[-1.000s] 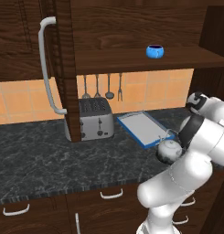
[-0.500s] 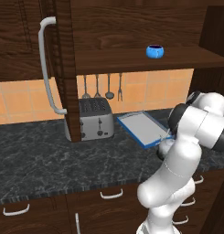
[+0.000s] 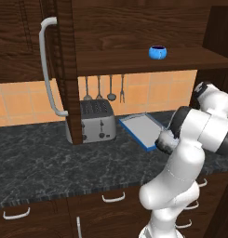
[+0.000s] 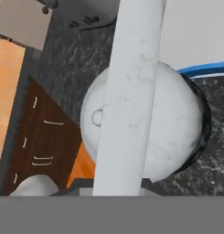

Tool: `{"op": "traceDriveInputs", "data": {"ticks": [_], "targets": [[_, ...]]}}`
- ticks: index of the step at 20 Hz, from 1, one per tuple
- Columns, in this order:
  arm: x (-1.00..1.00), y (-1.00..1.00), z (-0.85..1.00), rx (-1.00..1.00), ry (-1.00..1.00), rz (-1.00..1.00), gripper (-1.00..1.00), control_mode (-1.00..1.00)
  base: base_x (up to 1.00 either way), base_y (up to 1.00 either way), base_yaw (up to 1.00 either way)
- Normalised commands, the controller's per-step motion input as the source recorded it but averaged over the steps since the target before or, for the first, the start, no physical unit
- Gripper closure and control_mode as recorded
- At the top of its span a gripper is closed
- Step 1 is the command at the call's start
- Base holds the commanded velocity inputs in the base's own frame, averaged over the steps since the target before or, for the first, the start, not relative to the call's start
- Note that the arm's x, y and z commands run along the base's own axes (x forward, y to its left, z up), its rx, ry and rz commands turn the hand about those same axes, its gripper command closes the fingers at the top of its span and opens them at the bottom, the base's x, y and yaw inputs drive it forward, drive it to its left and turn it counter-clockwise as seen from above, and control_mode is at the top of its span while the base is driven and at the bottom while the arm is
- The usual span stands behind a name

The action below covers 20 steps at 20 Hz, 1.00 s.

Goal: Pick the kettle from the counter and place it on the tray. Then pick the mug from the cabinet and place it on the tray. Then close the cabinet doors.

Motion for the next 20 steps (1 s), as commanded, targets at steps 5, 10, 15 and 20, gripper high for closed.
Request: {"op": "traceDriveInputs", "data": {"ticks": [5, 10, 15, 20], "targets": [[0.00, 0.54, 0.38, 0.00, -0.08, -0.15, 1.00, -1.00, 0.00, 0.00, 0.00], [0.27, 0.05, 0.00, -0.05, 0.00, -0.20, 1.00, -1.00, 0.00, 0.00, 0.00], [0.30, 0.13, -0.03, -0.06, 0.00, -0.11, 1.00, -1.00, 0.00, 0.00, 0.00], [0.39, 0.27, -0.08, 0.00, 0.00, -0.09, 1.00, -1.00, 0.00, 0.00, 0.00]]}}
